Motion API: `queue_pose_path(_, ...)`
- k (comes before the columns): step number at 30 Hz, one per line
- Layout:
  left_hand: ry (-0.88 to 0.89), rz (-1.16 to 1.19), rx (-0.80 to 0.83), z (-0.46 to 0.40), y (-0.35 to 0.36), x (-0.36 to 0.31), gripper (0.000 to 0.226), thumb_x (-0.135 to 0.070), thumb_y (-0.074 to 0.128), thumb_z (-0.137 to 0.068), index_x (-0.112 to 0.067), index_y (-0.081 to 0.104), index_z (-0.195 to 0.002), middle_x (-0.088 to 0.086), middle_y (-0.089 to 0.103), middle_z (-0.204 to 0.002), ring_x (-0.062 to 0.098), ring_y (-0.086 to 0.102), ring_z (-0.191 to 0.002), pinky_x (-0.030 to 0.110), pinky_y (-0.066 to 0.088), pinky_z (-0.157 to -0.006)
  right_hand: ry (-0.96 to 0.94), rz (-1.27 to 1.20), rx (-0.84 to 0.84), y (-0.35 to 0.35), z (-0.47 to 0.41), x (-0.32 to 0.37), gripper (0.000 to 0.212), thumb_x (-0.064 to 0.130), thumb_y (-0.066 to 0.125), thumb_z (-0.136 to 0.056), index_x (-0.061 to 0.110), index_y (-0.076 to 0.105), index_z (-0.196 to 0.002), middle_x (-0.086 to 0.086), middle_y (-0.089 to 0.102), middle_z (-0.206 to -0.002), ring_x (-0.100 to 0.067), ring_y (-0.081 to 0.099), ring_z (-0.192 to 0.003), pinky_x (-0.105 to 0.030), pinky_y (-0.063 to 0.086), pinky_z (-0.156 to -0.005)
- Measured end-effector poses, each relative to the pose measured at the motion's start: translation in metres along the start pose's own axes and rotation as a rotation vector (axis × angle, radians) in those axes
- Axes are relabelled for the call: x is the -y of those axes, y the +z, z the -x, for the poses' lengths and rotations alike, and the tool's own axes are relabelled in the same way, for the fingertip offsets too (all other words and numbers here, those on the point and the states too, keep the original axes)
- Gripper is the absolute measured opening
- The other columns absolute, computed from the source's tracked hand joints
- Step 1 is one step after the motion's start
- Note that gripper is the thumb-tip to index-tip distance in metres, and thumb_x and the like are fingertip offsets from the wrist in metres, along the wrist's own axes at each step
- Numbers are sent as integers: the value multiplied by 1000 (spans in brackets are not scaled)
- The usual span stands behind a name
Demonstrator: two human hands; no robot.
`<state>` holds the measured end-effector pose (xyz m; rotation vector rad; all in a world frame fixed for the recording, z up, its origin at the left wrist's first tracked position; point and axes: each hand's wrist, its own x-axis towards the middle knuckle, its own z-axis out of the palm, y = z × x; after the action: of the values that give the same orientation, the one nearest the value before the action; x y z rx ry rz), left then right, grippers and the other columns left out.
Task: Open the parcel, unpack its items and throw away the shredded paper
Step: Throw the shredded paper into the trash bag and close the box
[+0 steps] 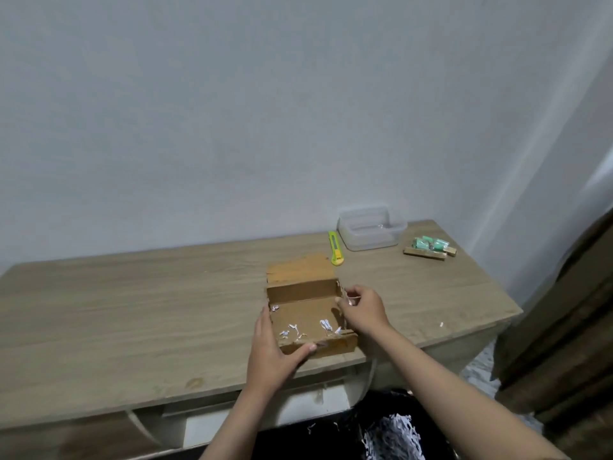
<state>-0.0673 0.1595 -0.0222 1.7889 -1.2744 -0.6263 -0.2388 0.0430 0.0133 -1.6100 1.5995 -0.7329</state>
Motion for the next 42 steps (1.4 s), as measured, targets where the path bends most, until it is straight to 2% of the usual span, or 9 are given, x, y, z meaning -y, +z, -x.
queue_pose_path(5, 6, 18, -27, 1, 2, 2, 120, -64, 78, -51, -20, 19, -146, 2, 35, -147, 16, 35, -135, 38, 33, -113, 165, -281, 69, 14, -37, 26, 58, 30, 66, -83, 2, 49, -130, -17, 54, -134, -30, 54, -119, -36, 41, -103)
queue_pose_path(9, 8, 21, -36, 0, 3, 1, 118, -52, 83, -55, -16, 19, -147, 2, 33, -147, 14, 32, -135, 24, 24, -109, 188, -468, 48, 19, -48, 39, 49, 24, 65, -84, 5, 54, -128, -10, 56, -133, -23, 52, -120, -27, 37, -98)
queue_pose_path(15, -9, 57, -47, 1, 4, 0, 118, -53, 83, -53, -19, 20, -146, 0, 35, -145, 12, 35, -133, 27, 29, -110, 168, -627, 97, 7, -40, 39, 45, 20, 58, -90, 8, 49, -132, -7, 53, -134, -20, 50, -122, -27, 36, -99)
queue_pose_path(23, -72, 251, -38, 5, 5, -8, 142, -31, 90, -53, -24, -17, -146, 4, 19, -156, 9, 22, -140, 19, 19, -108, 116, -705, 257, -7, -7, 17, 71, 62, 17, -91, 13, 51, -130, 4, 53, -129, -11, 42, -121, -31, 24, -106)
queue_pose_path(26, -76, 279, -59, 6, 5, -8, 146, -29, 92, -50, -47, -24, -137, 5, 26, -154, 12, 32, -138, 23, 26, -107, 134, -668, 369, -7, 2, 3, 86, 80, 32, -73, 18, 53, -129, 0, 50, -140, -12, 44, -127, -39, 24, -115)
queue_pose_path(30, -46, 303, -37, 7, 4, -1, 140, -35, 93, -42, -48, -6, -141, -5, 26, -153, 7, 30, -139, 30, 25, -114, 0, -411, 352, -2, 13, -4, 59, 43, 51, -91, 14, 38, -141, -2, 31, -153, -6, 30, -136, -26, 23, -114)
queue_pose_path(33, -35, 314, -4, 6, 1, 2, 124, -43, 88, -43, -32, 19, -145, -13, 34, -147, 1, 35, -134, 23, 29, -111, -100, -259, 254, 5, 18, -10, 74, 28, 61, -88, 18, 19, -149, 3, 2, -159, -5, 2, -144, -23, 12, -115)
queue_pose_path(37, -59, 320, -16, 9, 0, -5, 71, -22, 73, -78, -30, 34, -137, -29, 43, -128, -24, 41, -112, 2, 31, -97, 50, -363, 162, 13, 28, -17, 71, 23, 60, -89, 12, 21, -148, 0, 26, -154, -14, 25, -142, -21, 23, -107)
queue_pose_path(42, -67, 307, -8, 13, 2, -12, 71, -18, 67, -84, -27, 28, -143, -27, 40, -133, -36, 34, -104, -7, 27, -88, 19, -405, 178, -2, 42, -13, 56, 13, 58, -89, 18, 35, -140, 12, 45, -129, -1, 40, -116, -19, 33, -95)
